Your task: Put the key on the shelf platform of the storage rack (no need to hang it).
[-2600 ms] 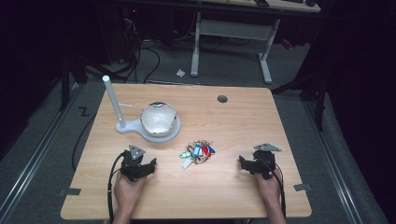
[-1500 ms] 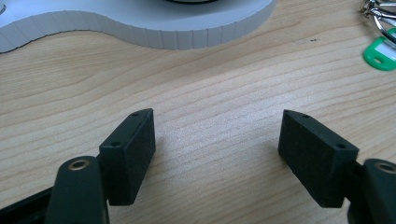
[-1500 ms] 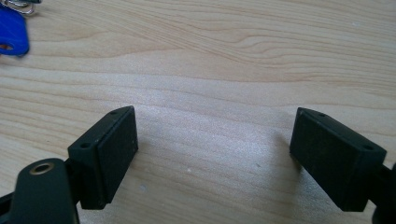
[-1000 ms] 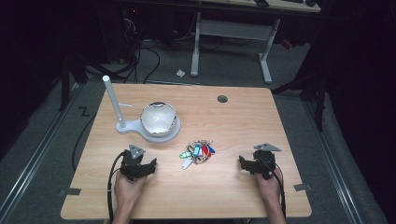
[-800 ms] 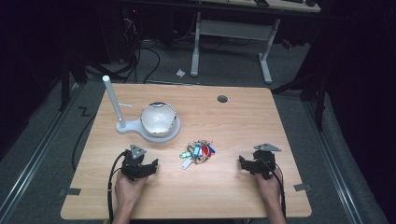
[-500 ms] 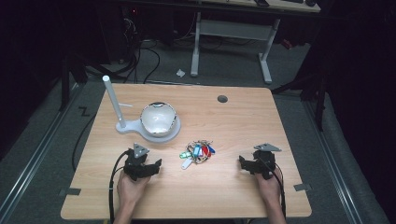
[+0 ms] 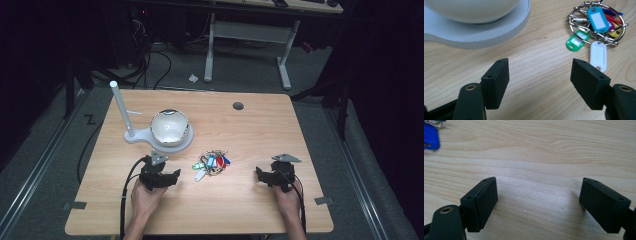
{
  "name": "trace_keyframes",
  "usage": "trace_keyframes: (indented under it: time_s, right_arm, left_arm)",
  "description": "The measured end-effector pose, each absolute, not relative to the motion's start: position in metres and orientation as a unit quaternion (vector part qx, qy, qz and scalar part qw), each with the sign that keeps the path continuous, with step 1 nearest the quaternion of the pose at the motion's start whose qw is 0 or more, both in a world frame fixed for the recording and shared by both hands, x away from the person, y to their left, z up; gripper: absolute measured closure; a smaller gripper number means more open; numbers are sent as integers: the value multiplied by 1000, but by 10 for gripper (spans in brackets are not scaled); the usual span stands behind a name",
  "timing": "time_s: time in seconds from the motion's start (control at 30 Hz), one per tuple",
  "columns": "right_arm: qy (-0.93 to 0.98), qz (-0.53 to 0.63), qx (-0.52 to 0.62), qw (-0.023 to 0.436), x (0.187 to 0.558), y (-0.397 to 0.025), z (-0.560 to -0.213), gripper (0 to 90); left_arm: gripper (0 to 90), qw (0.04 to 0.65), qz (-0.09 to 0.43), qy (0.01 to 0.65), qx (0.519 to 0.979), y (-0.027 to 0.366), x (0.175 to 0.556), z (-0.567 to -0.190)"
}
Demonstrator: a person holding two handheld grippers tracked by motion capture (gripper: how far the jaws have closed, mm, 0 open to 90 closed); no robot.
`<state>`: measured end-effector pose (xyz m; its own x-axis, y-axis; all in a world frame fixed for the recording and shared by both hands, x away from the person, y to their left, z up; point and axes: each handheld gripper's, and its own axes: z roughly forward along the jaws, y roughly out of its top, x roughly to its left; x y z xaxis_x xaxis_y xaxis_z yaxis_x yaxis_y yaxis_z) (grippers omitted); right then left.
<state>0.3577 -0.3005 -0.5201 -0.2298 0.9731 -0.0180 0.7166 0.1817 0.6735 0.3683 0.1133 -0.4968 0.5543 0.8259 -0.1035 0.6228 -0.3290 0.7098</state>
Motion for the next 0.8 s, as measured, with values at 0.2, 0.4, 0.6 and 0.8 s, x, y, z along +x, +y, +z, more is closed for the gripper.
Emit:
trace_keyframes:
  time_s: [0.2,0.4,0.6,0.8]
  right_arm:
    - [733,278,576,230,358,-300,-520,152]
    - [733,278,576,231,358,-300,-520,153]
    - [733,278,576,231,358,-300,-520,153]
    - [733,278,576,231,358,-300,-520,152]
  left_arm:
    - [325,369,130,437,810,102,372,-492]
    - [325,371,129,423,816,91,376,-487]
    - [323,368,120,403,829,72,382,-486]
    - [304,361,118,390,839,58,387,-483]
